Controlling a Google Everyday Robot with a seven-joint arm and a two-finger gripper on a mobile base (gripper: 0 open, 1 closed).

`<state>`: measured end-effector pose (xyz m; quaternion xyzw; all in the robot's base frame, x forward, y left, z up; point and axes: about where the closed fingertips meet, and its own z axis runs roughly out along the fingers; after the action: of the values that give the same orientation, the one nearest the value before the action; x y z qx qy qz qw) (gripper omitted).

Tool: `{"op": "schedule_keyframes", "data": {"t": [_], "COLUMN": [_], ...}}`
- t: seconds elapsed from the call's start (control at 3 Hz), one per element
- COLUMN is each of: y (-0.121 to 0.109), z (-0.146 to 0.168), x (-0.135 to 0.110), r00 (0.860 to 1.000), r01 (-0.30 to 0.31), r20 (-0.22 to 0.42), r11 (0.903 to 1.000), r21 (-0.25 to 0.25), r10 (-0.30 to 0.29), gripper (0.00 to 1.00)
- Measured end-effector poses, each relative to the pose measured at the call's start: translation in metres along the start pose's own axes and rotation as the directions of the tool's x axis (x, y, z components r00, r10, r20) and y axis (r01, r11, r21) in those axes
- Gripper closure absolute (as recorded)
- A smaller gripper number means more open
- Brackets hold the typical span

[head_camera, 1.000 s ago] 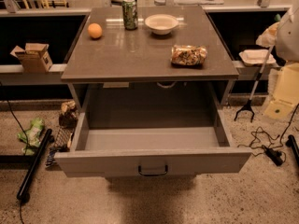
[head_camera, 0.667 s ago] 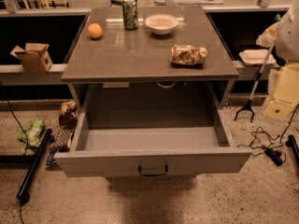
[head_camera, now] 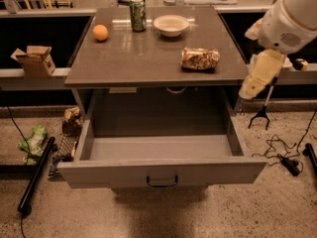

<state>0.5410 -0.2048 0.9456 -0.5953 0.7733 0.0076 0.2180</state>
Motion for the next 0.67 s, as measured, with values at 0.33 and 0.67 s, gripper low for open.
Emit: {"op": "schedule_keyframes", "data": {"t": [0.33,0.67], "y": [-0.054,-0.102], "z": [0.042,0.090], "x": [-0.019,-0.036], "r00": [0.996,0.991], "r01": [-0.020,-0.026], "r20": [0.085,0.130], "r11": [0.9998,0.9997], "r21": [0.005,0.005], "r10": [0.019,0.025], "gripper": [0.00,0.00]}}
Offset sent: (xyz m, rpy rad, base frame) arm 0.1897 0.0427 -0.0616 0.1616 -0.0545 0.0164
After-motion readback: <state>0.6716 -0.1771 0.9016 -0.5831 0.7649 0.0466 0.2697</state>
